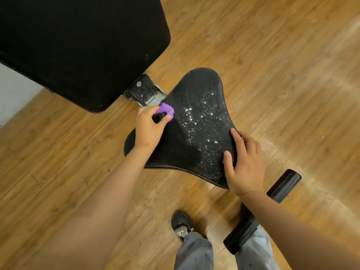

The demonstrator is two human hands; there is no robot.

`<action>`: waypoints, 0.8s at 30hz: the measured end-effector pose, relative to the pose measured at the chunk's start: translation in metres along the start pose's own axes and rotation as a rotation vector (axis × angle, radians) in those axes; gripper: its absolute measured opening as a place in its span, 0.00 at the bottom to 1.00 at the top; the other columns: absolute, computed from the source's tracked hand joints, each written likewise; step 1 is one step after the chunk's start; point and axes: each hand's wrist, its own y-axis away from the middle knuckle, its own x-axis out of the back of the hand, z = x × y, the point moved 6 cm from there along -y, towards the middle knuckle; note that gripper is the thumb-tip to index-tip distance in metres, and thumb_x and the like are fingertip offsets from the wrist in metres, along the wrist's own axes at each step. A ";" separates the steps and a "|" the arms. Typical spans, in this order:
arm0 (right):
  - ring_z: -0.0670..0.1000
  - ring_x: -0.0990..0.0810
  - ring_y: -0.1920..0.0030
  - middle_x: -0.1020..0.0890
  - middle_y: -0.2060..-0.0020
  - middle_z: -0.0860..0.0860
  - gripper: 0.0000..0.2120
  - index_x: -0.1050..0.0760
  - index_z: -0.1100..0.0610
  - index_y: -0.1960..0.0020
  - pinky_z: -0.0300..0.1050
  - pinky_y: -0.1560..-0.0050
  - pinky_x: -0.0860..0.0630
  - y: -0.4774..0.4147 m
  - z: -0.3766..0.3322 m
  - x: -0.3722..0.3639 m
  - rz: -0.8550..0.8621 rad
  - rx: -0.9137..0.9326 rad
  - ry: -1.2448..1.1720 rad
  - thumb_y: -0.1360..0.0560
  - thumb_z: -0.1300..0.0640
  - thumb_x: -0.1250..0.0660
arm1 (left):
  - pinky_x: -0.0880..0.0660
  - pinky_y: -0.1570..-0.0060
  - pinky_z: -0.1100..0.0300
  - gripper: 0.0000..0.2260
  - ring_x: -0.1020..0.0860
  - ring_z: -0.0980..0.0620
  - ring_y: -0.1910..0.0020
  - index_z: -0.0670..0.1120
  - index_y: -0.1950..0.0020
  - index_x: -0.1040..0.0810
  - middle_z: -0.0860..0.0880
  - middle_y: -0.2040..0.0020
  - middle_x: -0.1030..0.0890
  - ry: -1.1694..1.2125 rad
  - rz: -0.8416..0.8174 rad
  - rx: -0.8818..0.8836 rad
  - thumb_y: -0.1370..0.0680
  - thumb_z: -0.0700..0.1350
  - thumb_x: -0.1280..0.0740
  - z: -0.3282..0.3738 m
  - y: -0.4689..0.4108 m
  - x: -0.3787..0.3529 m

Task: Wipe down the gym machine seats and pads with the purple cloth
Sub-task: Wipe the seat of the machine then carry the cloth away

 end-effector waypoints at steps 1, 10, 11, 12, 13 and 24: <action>0.55 0.30 0.37 0.28 0.35 0.55 0.27 0.33 0.57 0.28 0.49 0.36 0.34 0.000 0.000 0.000 0.005 0.003 0.001 0.23 0.47 0.45 | 0.36 0.48 0.70 0.12 0.29 0.54 0.44 0.42 0.44 0.19 0.53 0.49 0.23 0.014 0.044 0.049 0.26 0.45 0.28 0.000 -0.002 -0.001; 0.50 0.33 0.36 0.31 0.33 0.49 0.26 0.36 0.53 0.26 0.46 0.37 0.34 0.000 0.000 0.002 -0.066 -0.042 -0.020 0.23 0.47 0.46 | 0.36 0.46 0.76 0.31 0.35 0.63 0.40 0.54 0.27 0.34 0.59 0.44 0.27 0.089 -0.006 0.098 0.27 0.49 0.26 0.000 0.032 0.013; 0.50 0.34 0.34 0.31 0.32 0.49 0.25 0.36 0.53 0.26 0.47 0.35 0.35 0.000 0.000 0.003 -0.089 -0.045 -0.010 0.22 0.47 0.46 | 0.38 0.48 0.78 0.33 0.37 0.65 0.40 0.56 0.25 0.38 0.61 0.43 0.27 0.120 -0.017 0.106 0.27 0.50 0.27 -0.003 0.036 0.016; 0.51 0.35 0.33 0.32 0.31 0.50 0.24 0.36 0.53 0.26 0.48 0.32 0.37 -0.001 -0.001 0.004 -0.109 -0.044 0.002 0.21 0.48 0.44 | 0.40 0.47 0.78 0.33 0.38 0.65 0.38 0.56 0.24 0.40 0.61 0.41 0.27 0.147 0.001 0.117 0.25 0.51 0.29 -0.007 0.040 0.021; 0.53 0.35 0.32 0.32 0.31 0.51 0.24 0.36 0.54 0.27 0.50 0.31 0.38 -0.004 -0.005 0.005 -0.117 -0.029 0.017 0.21 0.49 0.43 | 0.40 0.42 0.75 0.32 0.39 0.64 0.35 0.55 0.23 0.41 0.60 0.37 0.27 0.168 0.053 0.139 0.24 0.52 0.31 -0.015 0.046 0.025; 0.54 0.39 0.28 0.32 0.29 0.52 0.29 0.36 0.52 0.26 0.52 0.30 0.40 -0.117 -0.169 -0.085 -0.602 0.869 0.307 0.25 0.54 0.31 | 0.35 0.38 0.51 0.16 0.29 0.45 0.37 0.45 0.36 0.27 0.47 0.39 0.23 -0.047 0.566 0.665 0.20 0.51 0.41 -0.062 0.080 0.002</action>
